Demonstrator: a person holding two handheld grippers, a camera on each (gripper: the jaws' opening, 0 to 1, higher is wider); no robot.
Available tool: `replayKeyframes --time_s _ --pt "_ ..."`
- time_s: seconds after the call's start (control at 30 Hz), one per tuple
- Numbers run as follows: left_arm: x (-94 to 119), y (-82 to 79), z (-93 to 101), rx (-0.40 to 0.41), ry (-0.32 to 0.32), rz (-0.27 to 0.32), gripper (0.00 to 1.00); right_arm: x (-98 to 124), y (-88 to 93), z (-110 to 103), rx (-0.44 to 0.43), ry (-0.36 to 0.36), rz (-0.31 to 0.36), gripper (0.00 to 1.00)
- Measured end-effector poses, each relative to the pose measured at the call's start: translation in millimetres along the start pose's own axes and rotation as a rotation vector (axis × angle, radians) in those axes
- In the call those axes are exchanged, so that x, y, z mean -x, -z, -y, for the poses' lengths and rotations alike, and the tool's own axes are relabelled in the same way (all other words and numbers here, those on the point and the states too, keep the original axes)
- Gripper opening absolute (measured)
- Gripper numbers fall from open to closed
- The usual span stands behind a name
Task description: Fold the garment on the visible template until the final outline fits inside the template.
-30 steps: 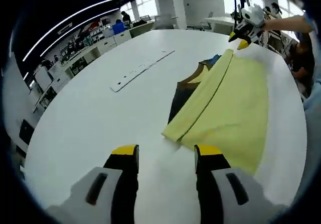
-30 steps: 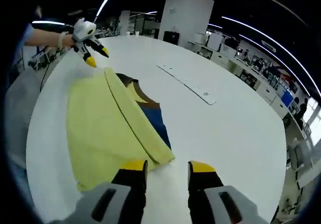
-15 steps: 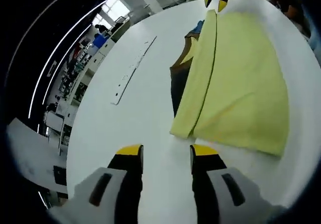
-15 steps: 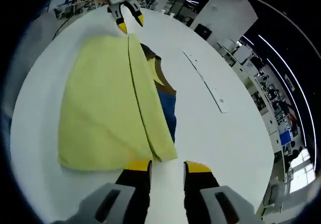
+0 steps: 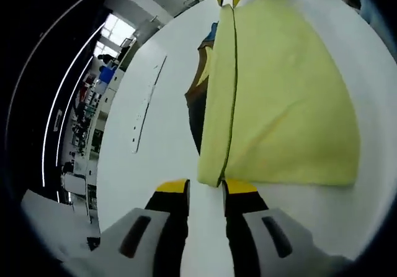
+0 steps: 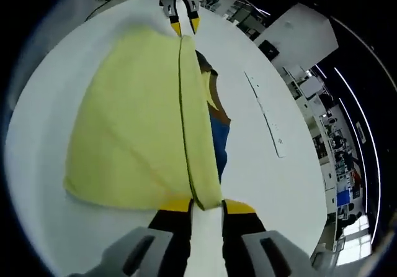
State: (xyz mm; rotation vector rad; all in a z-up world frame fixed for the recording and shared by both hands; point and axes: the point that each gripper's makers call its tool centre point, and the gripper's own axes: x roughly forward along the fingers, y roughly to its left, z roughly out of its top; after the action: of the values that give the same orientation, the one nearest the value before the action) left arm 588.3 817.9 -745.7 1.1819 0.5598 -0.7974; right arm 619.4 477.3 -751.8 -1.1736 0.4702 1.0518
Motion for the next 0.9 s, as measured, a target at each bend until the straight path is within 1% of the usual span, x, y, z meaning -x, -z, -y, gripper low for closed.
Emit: replayKeyframes --time_s 0.17,0.2,0.23,0.33,0.43,0.5,0.57,0.6,0.63,0.67,0.73,0.8,0.83,0.9 --pt "-5.9 2.8 4.9 -0.041 0.014 -0.022 0.13 -1.5 2.1 -0.8 0.047 0.006 -0.004 0.11" --pt "-6.2 3.6 4.9 -0.061 0.012 -0.026 0.13 -1.7 2.8 -0.4 0.069 0.013 -0.010 0.10" --pt "-7.6 5.3 5.6 -0.061 0.021 -0.028 0.12 -1.7 3.2 0.4 0.085 0.017 -0.012 0.09" --pt "-7.7 5.9 5.9 -0.050 0.024 -0.026 0.08 -2.3 2.9 1.3 0.093 0.022 -0.010 0.08" --pt "-7.8 7.7 5.0 -0.039 0.025 -0.029 0.05 -3.6 2.7 0.3 0.110 0.016 -0.013 0.04" --pt "-6.6 6.9 4.2 -0.014 0.027 -0.025 0.01 -4.2 3.3 0.8 0.100 0.018 -0.012 0.00" --pt "-6.0 6.0 1.4 0.001 0.022 -0.017 0.00 -3.0 1.5 3.7 0.094 0.032 -0.009 0.00" --pt "-6.2 4.5 -2.3 0.018 0.014 -0.003 0.00 -2.6 0.9 6.5 0.094 0.046 -0.008 0.00" --pt "-5.3 4.2 -3.7 0.059 0.008 0.000 0.00 -1.5 -0.4 12.6 0.108 0.074 -0.005 0.00" --pt "-5.1 4.0 -5.6 0.113 0.011 0.005 0.00 -1.1 -0.8 13.6 0.095 0.072 -0.004 0.00" --pt "-3.8 1.5 -9.4 0.158 0.007 0.017 0.00 -0.4 -2.4 18.0 0.018 0.082 0.009 0.00" --pt "-2.6 -0.5 -11.0 0.227 0.016 0.031 0.00 0.6 -2.0 23.6 -0.011 0.092 0.009 0.00" --pt "-5.3 1.1 -13.9 0.283 0.019 0.038 0.00 0.4 -2.7 26.1 -0.022 0.095 0.013 0.00" --pt "-6.1 2.4 -16.7 0.340 0.027 0.048 0.00 -0.7 -3.1 31.7 -0.090 0.109 0.026 0.00"
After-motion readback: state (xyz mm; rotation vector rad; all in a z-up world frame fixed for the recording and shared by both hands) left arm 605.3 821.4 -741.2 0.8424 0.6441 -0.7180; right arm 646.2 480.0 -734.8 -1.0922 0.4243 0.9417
